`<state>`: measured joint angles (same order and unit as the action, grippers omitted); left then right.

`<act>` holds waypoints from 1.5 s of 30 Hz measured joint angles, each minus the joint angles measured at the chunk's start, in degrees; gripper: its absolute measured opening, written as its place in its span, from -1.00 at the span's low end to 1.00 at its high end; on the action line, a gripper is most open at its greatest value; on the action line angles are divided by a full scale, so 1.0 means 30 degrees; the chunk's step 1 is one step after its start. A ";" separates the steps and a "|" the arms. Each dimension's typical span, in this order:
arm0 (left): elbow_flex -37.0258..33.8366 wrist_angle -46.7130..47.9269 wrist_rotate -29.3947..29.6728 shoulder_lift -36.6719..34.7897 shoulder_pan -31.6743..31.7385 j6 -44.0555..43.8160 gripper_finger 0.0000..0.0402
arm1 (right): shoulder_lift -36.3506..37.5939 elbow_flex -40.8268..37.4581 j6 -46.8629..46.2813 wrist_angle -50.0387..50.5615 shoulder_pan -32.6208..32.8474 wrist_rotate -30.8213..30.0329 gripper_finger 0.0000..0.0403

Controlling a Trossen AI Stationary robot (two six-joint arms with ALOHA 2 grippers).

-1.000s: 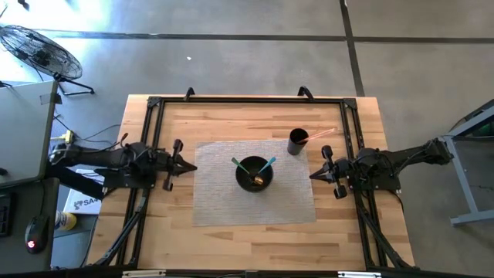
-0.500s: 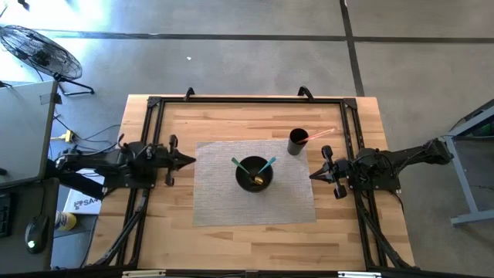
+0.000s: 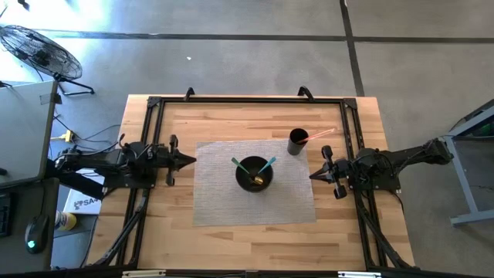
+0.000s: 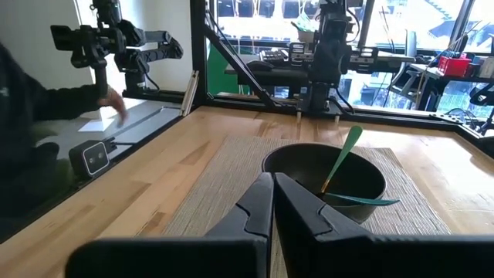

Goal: Pick & Place Utensil
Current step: Return to Home Position

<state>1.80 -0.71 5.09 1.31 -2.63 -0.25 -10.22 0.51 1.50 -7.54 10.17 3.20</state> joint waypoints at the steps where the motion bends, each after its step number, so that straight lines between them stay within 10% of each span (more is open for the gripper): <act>1: 0.0000 0.0047 -0.0001 -0.0003 0.0000 0.0000 -1.00 | 0.0000 0.0000 0.0000 0.0005 0.0000 0.0000 -0.96; 27: 0.0058 0.0295 -0.0069 -0.0003 0.0000 -0.0015 -1.00 | 0.0000 -0.0007 0.0000 0.0004 0.0000 0.0000 -0.98; 45: 0.0092 0.0410 -0.3663 -0.0003 0.0000 -0.0277 -1.00 | 0.0000 -0.0007 0.0000 0.0004 0.0000 0.0000 -0.96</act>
<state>2.08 0.52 -5.90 1.30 -2.63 -1.08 -10.22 0.49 1.50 -7.53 10.17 3.20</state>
